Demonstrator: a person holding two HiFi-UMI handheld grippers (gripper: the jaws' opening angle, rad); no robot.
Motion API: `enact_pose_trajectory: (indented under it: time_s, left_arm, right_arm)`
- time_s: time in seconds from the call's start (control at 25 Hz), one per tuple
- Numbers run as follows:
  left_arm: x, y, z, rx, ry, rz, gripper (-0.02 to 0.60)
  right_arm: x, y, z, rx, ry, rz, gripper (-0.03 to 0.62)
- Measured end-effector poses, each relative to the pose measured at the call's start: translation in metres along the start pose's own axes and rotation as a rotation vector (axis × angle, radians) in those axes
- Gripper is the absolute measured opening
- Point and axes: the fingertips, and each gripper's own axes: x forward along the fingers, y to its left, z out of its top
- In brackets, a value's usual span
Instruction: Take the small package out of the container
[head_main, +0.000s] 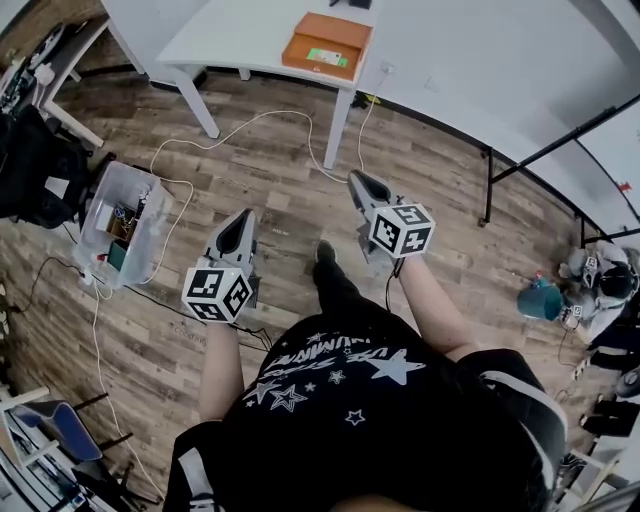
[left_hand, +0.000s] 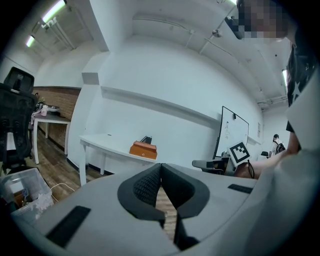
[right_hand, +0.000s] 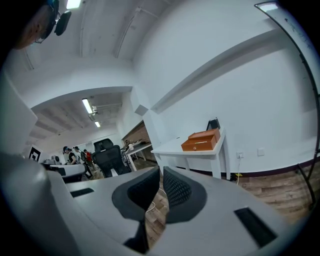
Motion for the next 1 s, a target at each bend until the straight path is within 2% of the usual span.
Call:
enact_pose_trajectory:
  time_s: [0.2, 0.48, 0.76, 1.0]
  left_arm:
    - [0.077, 0.027, 0.031, 0.016, 0.019, -0.011, 0.02]
    - [0.187, 0.057, 0.067, 0.011, 0.021, -0.01, 0.02]
    - [0.284, 0.056, 0.082, 0.03, 0.034, -0.035, 0.02]
    - [0.332, 0.044, 0.097, 0.05, 0.034, -0.057, 0.02]
  right_arm:
    - [0.06, -0.052, 0.033, 0.034, 0.005, -0.004, 0.055]
    - [0.134, -0.124, 0.088, 0.03, 0.002, -0.006, 0.055]
    - [0.178, -0.2, 0.119, 0.051, 0.006, -0.015, 0.055]
    - [0.19, -0.238, 0.142, 0.056, -0.005, -0.016, 0.055]
